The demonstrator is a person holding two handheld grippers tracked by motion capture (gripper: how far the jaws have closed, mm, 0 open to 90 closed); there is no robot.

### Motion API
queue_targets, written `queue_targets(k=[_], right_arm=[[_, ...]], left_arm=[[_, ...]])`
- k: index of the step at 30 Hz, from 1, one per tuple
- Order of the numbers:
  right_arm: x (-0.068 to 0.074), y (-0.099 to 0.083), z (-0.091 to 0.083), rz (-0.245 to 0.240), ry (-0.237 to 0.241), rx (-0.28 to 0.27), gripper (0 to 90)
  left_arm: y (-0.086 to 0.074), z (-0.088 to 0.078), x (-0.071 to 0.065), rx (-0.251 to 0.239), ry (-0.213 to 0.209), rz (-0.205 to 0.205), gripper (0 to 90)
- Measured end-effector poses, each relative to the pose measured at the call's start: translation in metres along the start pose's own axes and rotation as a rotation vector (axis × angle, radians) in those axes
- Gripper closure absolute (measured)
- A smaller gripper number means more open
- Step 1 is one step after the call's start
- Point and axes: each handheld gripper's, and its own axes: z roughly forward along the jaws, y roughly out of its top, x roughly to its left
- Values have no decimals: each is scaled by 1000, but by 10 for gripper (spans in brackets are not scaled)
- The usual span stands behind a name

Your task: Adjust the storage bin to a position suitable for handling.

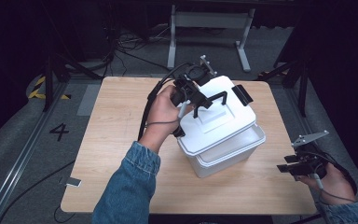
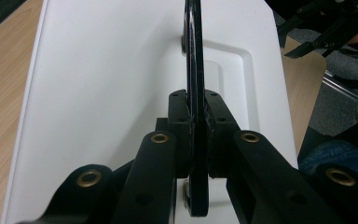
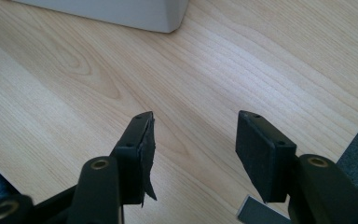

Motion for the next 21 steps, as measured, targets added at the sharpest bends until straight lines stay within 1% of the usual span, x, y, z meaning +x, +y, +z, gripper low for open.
queue_targets(k=[5,8,11,14,16,21], right_arm=[[0,0,1,-4,0,3,472],[0,0,2,-2,0,4,472],[0,0,2,-1,-2,5,472],[0,0,3,-1,1,9,472],[-1,0,3,0,3,12,472],[-1,0,4,1,2,14,470]], left_arm=[[-8,-13,6,0,24,-20,840],[-14,-21,10,-16,36,-39,840],[-19,-27,15,-21,49,-54,840],[-24,-35,18,-17,76,-63,840],[-28,-42,20,-29,92,-70,840],[-40,-54,25,-44,114,-97,840]])
